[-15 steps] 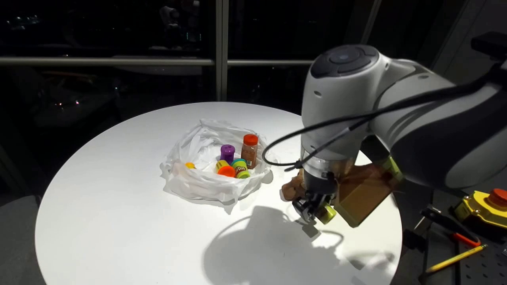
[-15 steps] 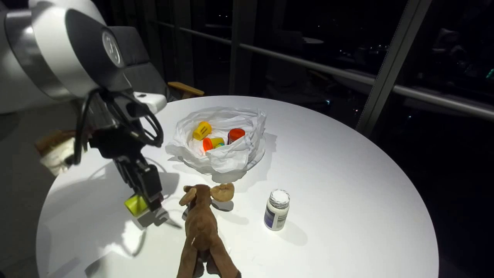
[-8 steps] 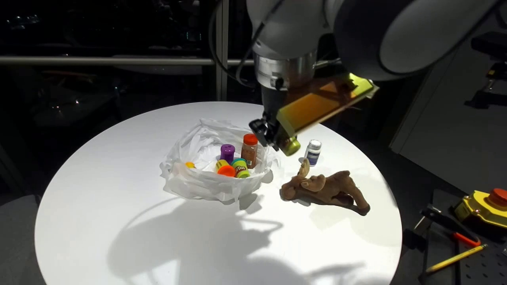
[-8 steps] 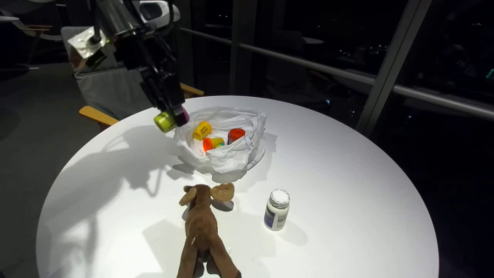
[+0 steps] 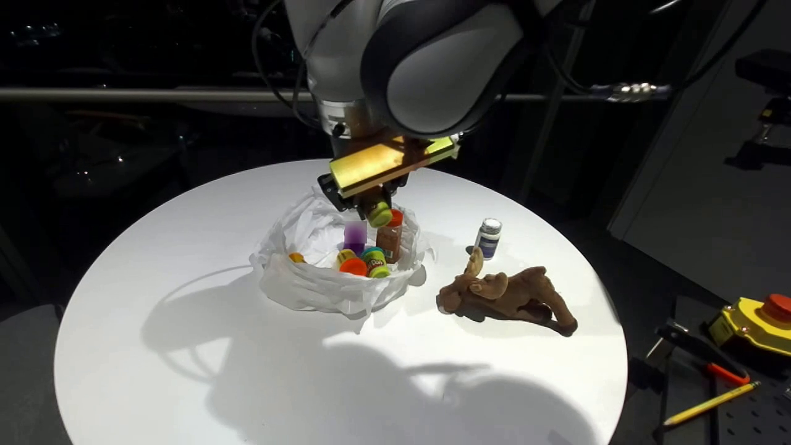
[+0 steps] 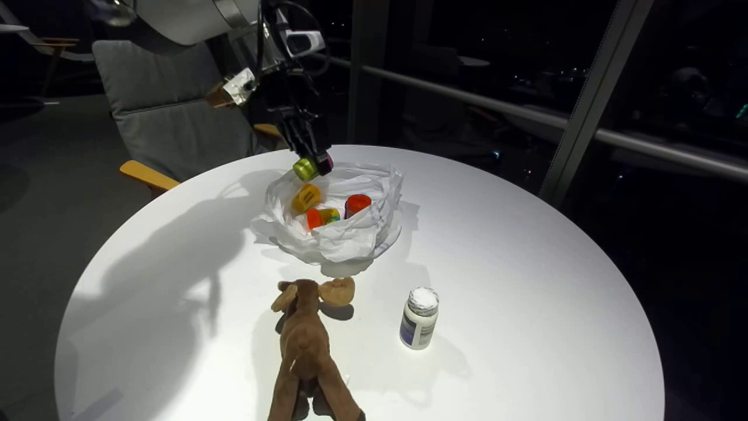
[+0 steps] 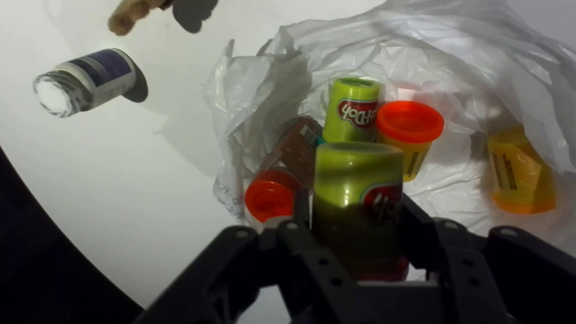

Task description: Pick up all the objects on the table and put them on the plastic

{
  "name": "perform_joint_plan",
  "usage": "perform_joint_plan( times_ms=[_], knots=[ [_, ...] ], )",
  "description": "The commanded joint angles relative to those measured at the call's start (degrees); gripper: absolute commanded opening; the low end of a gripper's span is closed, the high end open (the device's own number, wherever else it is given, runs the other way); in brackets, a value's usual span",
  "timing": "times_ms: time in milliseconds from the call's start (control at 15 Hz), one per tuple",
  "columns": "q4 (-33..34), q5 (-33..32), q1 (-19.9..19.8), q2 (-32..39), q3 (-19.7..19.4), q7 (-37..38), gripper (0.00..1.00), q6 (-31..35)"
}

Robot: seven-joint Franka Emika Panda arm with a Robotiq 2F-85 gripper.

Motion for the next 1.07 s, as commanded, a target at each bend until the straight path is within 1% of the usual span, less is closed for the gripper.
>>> perform_joint_plan(
  times_ms=[0, 267, 333, 400, 467, 600, 667, 733, 800, 1000],
  knots=[
    [14.18, 4.45, 0.42, 11.31, -1.11, -3.25, 0.22, -3.24],
    [25.27, 9.87, 0.06, 19.72, -2.27, -7.5, 0.22, -6.39],
    [26.54, 10.96, 0.0, 20.28, -2.45, -8.6, 0.34, -6.77],
    [27.43, 11.62, 0.19, 20.55, -2.76, -9.35, 0.72, -6.87],
    [27.76, 12.2, 0.45, 20.5, -3.08, -9.85, 0.73, -6.78],
    [26.07, 12.42, 1.17, 18.69, -3.46, -10.15, 0.86, -5.37],
    [24.25, 12.24, 1.54, 17.3, -3.68, -9.88, 0.95, -4.45],
    [22.1, 11.93, 1.87, 15.76, -3.82, -9.49, 0.99, -3.45],
    [20.1, 11.66, 2.23, 14.32, -3.89, -9.19, 1.0, -2.79],
    [11.03, 10.51, 3.45, 8.43, -4.14, -8.81, 1.0, -1.82]
  ],
)
